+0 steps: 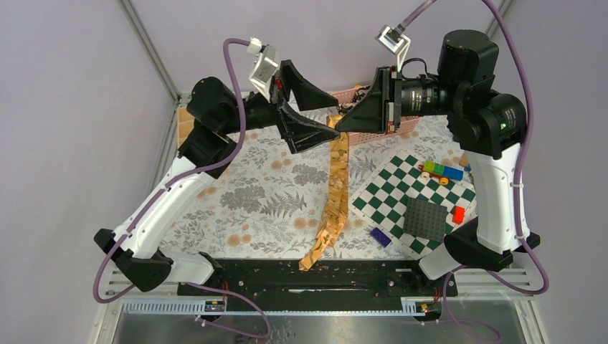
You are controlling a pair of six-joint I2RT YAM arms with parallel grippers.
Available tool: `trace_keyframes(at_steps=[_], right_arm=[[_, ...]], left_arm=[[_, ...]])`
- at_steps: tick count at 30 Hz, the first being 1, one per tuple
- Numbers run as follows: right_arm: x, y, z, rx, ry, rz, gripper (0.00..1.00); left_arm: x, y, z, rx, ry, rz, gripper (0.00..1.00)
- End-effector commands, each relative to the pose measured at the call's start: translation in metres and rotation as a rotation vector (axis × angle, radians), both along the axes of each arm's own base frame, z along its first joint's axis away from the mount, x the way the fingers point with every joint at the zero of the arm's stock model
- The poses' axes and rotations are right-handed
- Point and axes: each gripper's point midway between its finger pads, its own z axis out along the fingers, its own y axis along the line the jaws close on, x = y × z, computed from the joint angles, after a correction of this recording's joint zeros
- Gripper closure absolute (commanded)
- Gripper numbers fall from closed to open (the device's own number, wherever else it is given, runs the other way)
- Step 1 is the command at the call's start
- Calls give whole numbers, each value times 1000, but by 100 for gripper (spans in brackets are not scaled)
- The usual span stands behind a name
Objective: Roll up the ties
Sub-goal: Flatten out the tie at the center of the board.
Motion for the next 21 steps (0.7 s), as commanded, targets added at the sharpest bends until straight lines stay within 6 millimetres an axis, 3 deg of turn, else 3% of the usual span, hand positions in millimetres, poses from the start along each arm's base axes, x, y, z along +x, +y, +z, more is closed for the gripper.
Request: trace_keyframes(at_steps=[1, 9, 21], right_arm=[[-11, -1, 4, 12, -20, 28, 100], [-12, -2, 5, 14, -27, 26, 100], [-11, -3, 10, 20, -52, 3, 100]], left_arm=[[-14, -4, 9, -35, -65, -58, 6], [-29, -20, 2, -27, -52, -139, 23], [-38, -20, -2, -22, -39, -163, 52]])
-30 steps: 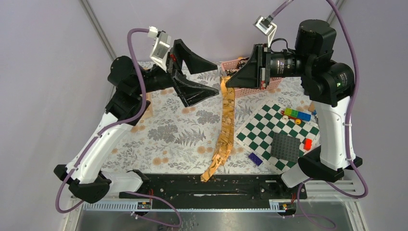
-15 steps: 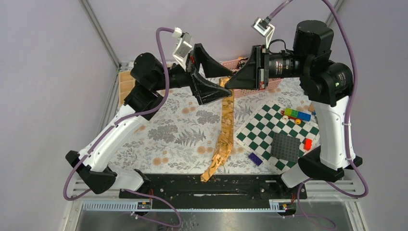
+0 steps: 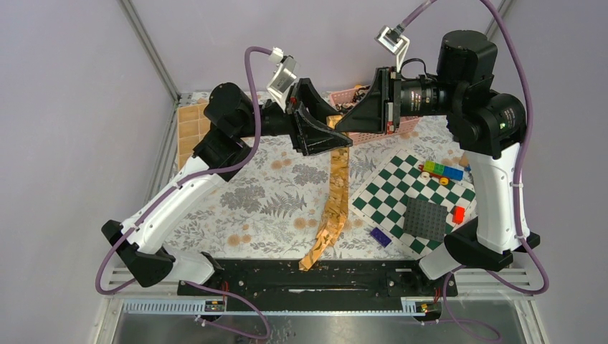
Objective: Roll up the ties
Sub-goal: Flatten out the tie at the center of the board.
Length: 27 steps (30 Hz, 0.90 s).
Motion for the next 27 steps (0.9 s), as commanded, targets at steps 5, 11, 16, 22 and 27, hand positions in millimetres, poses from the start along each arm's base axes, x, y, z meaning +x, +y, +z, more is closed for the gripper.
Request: trace_keyframes(at_steps=[5, 11, 16, 22, 27], right_arm=[[-10, -4, 12, 25, -64, 5, 100], [-9, -4, 10, 20, -69, -6, 100], [-8, -4, 10, 19, -70, -8, 100], [-6, -3, 8, 14, -67, -12, 100], [1, -3, 7, 12, -84, -47, 76]], left_arm=[[-14, 8, 11, -44, -57, -21, 58], [-15, 10, 10, -42, -59, -14, 64], [-15, 12, 7, -35, -59, 0, 73], [-14, 13, 9, -40, -60, 20, 96], [-5, 11, 9, -7, -32, 51, 100]])
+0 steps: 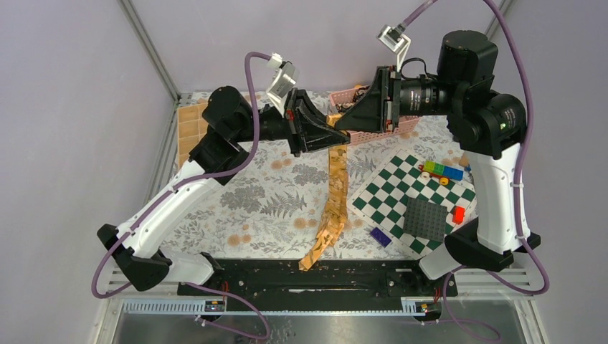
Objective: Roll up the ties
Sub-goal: Flatten out the tie at the center of the board.
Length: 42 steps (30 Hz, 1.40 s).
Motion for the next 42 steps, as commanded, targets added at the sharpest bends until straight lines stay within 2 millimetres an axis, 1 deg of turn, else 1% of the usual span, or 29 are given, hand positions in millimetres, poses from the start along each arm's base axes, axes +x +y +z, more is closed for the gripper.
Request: trace_keyframes(at_steps=[1, 3, 5, 9, 12, 13, 14, 16, 20, 23, 24, 25, 28, 31, 33, 36, 40, 42], right_arm=[[-3, -3, 8, 18, -70, -28, 70], [2, -8, 10, 11, -114, -88, 59], [12, -16, 10, -1, -171, -180, 48], [28, -44, 15, -12, -285, -412, 29], [41, -69, 8, -17, -333, -592, 23], [45, -76, 2, -19, -340, -641, 22], [47, -82, -7, -26, -337, -673, 20], [52, -87, -32, -56, -316, -715, 20], [65, -92, -83, -116, -255, -774, 20], [72, -89, -118, -147, -217, -779, 20], [74, -88, -127, -154, -206, -778, 20], [76, -86, -142, -167, -193, -770, 20], [82, -76, -170, -171, -165, -744, 20], [92, -70, -199, -161, -120, -756, 20], [99, -60, -209, -118, -109, -745, 19], [110, -44, -230, -93, -90, -702, 20], [129, -18, -241, -68, -147, -634, 18], [139, -6, -239, -41, -191, -615, 14]], left_arm=[[2, 5, 18, -11, -31, 49, 100], [11, 5, 18, 15, -26, 99, 100], [24, 7, 19, 40, -25, 171, 100], [49, 18, 30, 63, -33, 325, 100], [74, 30, 45, 59, -36, 487, 100], [82, 35, 52, 56, -36, 545, 100], [92, 43, 65, 39, -39, 617, 100], [106, 51, 78, 37, -37, 710, 100], [130, 66, 92, 38, -28, 864, 100], [145, 81, 103, 13, -24, 983, 100], [148, 86, 106, 2, -26, 1012, 100], [150, 90, 109, -9, -29, 1039, 100], [154, 104, 120, -45, -39, 1114, 100], [156, 121, 135, -91, -58, 1191, 100], [154, 131, 148, -135, -78, 1221, 100], [149, 138, 164, -199, -98, 1230, 100], [137, 134, 177, -255, -105, 1168, 100], [134, 130, 178, -262, -102, 1142, 100]])
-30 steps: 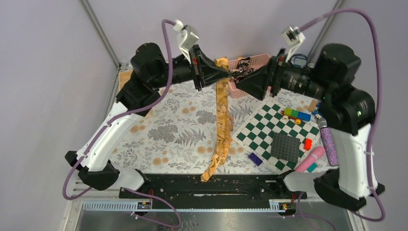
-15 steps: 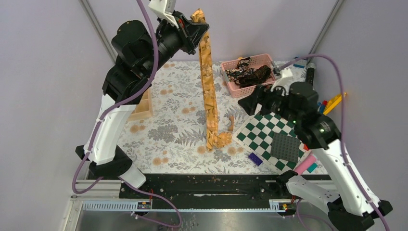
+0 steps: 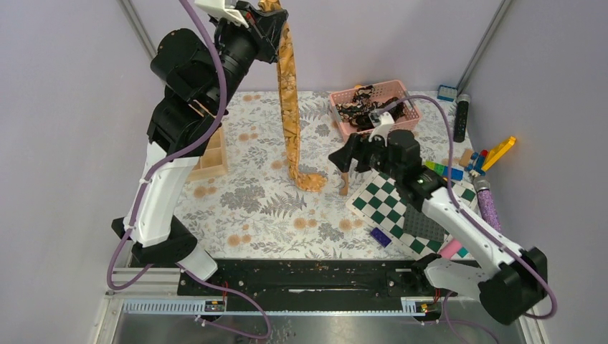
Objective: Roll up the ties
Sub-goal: Flatten out the tie at the center of the board.
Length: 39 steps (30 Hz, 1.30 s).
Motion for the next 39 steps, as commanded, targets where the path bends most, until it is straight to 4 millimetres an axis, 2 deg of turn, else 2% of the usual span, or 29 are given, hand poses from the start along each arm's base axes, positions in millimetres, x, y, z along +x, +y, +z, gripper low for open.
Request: trace_keyframes(at_steps=[1, 7, 12, 18, 23, 31, 35, 39], right_arm=[[23, 39, 44, 114, -241, 92, 12], [30, 85, 49, 84, -477, 199, 11], [39, 107, 43, 89, -534, 266, 11], [33, 133, 28, 128, -532, 419, 14], [19, 140, 12, 152, -487, 502, 23], [-19, 133, -12, 201, -409, 615, 26], [-17, 132, -26, 184, -378, 594, 32], [-5, 134, -35, 184, -366, 548, 34]], left_arm=[[-28, 20, 48, -114, -122, -26, 100], [-36, 20, 54, -118, -141, -46, 100], [-46, 23, 61, -130, -159, -66, 100], [-51, 24, 64, -136, -167, -79, 100], [-52, 25, 66, -135, -177, -76, 100], [-49, 26, 66, -127, -187, -57, 100], [-50, 25, 68, -137, -190, -63, 100], [-51, 25, 69, -145, -190, -70, 100]])
